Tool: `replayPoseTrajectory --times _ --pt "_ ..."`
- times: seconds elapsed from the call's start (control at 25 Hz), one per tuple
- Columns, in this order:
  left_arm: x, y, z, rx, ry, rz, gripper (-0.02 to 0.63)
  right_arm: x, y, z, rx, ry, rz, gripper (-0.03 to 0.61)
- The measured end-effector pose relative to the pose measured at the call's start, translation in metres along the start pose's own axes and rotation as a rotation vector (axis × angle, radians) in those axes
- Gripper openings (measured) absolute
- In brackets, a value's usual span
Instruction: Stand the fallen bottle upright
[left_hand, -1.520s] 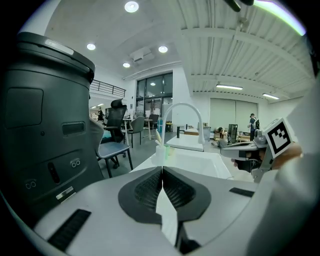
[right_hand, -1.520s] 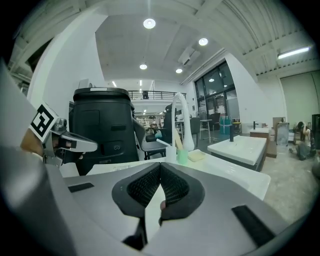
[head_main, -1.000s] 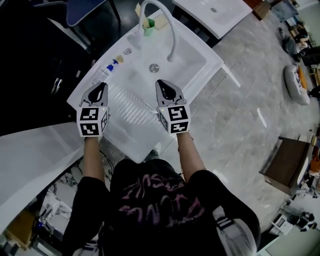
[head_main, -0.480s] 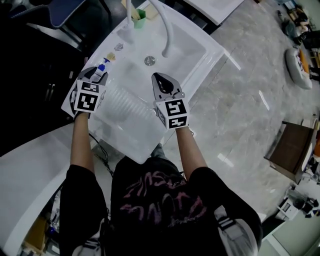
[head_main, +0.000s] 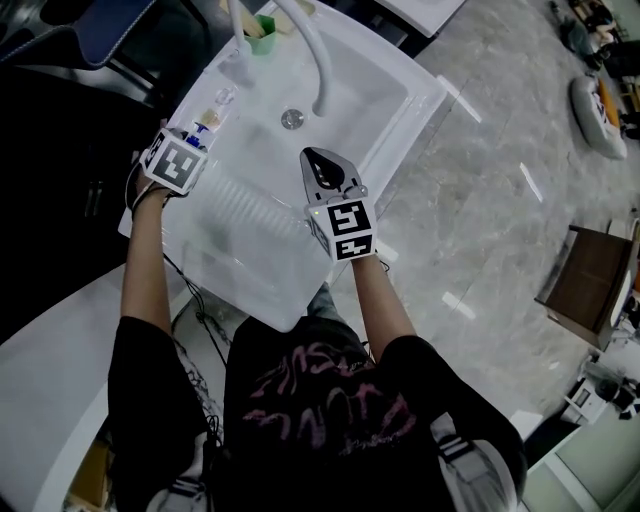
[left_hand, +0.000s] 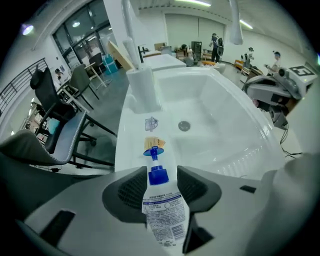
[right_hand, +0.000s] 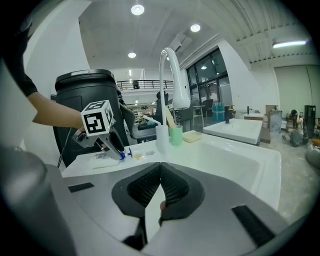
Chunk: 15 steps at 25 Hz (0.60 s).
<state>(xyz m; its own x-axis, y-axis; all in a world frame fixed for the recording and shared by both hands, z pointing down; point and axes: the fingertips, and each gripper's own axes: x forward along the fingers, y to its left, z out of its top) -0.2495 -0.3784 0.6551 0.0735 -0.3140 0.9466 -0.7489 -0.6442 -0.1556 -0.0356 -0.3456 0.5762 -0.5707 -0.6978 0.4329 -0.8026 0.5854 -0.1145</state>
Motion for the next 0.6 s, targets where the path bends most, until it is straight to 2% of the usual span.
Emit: replayPoseTrajectory --times 0.2,0.36,0.6 --pt "0.003 0.002 0.005 0.048 0.125 -0.034 0.147 -0.002 -0.007 -0.001 0.031 -0.002 -0.010 0.014" --pt "0.014 -0.004 0.001 0.041 0.202 -0.106 0.152 -0.001 -0.013 -0.004 0.023 0.006 -0.022 0.014" --pt "0.014 -0.002 0.000 0.044 0.195 -0.125 0.144 -0.002 -0.015 -0.006 0.021 0.012 -0.030 0.014"
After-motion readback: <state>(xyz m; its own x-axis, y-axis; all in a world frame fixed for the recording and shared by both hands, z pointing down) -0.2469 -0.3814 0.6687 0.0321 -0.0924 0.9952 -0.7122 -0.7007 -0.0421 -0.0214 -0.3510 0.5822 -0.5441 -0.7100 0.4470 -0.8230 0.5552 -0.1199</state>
